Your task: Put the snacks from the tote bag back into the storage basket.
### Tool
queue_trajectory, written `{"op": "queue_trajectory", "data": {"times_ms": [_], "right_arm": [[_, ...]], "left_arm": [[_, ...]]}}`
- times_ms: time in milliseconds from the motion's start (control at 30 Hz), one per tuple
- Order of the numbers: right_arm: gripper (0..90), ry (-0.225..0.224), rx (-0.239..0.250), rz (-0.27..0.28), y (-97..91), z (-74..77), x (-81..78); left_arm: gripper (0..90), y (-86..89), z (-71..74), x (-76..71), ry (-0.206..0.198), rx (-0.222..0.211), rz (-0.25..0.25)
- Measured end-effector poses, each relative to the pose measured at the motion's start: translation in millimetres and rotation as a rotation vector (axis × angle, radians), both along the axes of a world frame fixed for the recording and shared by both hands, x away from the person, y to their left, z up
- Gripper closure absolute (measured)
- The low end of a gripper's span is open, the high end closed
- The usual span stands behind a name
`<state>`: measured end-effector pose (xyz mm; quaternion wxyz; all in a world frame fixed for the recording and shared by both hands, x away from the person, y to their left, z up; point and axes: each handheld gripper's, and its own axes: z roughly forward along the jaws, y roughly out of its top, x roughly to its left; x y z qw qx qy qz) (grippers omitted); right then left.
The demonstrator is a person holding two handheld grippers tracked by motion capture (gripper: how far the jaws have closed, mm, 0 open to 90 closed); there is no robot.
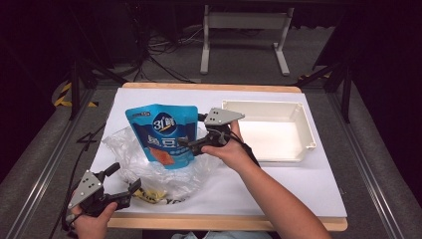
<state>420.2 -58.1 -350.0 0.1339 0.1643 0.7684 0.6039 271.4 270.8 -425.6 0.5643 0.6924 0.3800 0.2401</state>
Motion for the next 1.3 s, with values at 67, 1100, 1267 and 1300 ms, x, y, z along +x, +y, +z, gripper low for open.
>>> {"op": "queue_trajectory", "data": {"times_ms": [67, 1100, 1267, 1300], "right_arm": [[8.1, 0.004, 0.001, 0.004, 1.6, -1.6, 0.6], [14.9, -0.046, -0.046, 0.028, 36.3, -44.1, 1.0], [25.8, -0.062, -0.117, 0.043, 36.8, -47.7, 2.0], [29.7, -0.057, -0.126, 0.063, 36.9, -49.3, 2.7]], "left_arm": [[11.1, -0.9, -0.3, 1.1, -0.004, -0.007, 0.001], [11.0, -0.8, -0.4, 4.2, 0.008, -0.007, -0.009], [11.0, -1.4, -0.2, 4.3, 0.006, -0.001, -0.008], [11.0, -2.0, -0.8, 4.5, 0.000, -0.009, -0.006]]}}
